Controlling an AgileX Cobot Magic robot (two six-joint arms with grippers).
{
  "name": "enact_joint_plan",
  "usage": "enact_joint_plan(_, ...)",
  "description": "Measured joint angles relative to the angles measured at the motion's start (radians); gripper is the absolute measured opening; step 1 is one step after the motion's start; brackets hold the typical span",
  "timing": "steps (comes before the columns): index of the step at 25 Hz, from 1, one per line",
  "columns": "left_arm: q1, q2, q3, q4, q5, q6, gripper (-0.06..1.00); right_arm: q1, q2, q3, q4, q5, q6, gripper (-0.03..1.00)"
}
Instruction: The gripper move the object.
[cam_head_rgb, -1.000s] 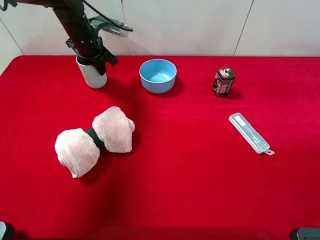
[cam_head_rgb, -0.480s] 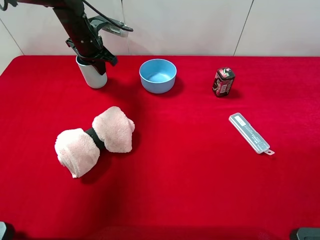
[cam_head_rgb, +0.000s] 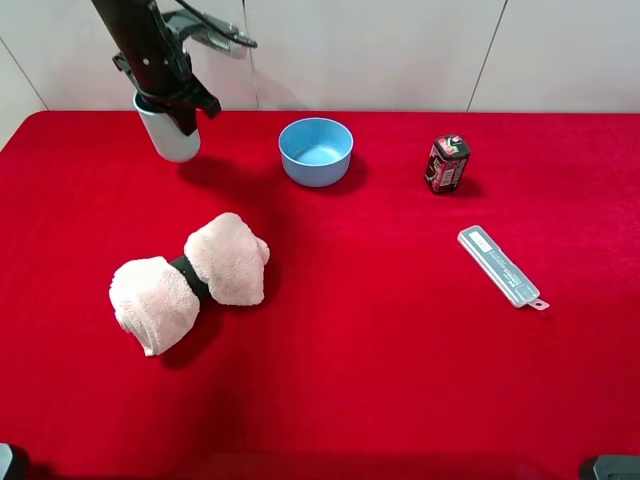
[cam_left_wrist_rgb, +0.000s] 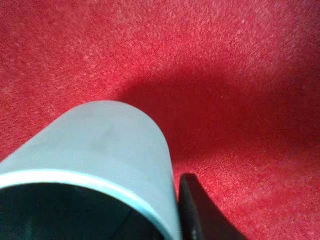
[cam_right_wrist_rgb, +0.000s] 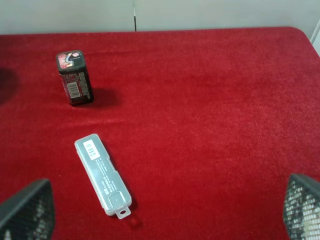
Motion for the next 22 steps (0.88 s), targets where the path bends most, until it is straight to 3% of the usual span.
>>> enact_joint_plan(6,0.0,-0.081,0.0,-0.009,0.042,-0.002,0.03,0.0,0.0,0.0,0.0,0.0,0.0,0.69)
enact_joint_plan(14,-0.015,-0.161,0.0,-0.091,0.11,-0.005,0.03,0.0,0.0,0.0,0.0,0.0,0.0,0.69)
enact_joint_plan(22,-0.145,-0.196,0.0,-0.099,0.137,-0.007,0.03,0.0,0.0,0.0,0.0,0.0,0.0,0.69)
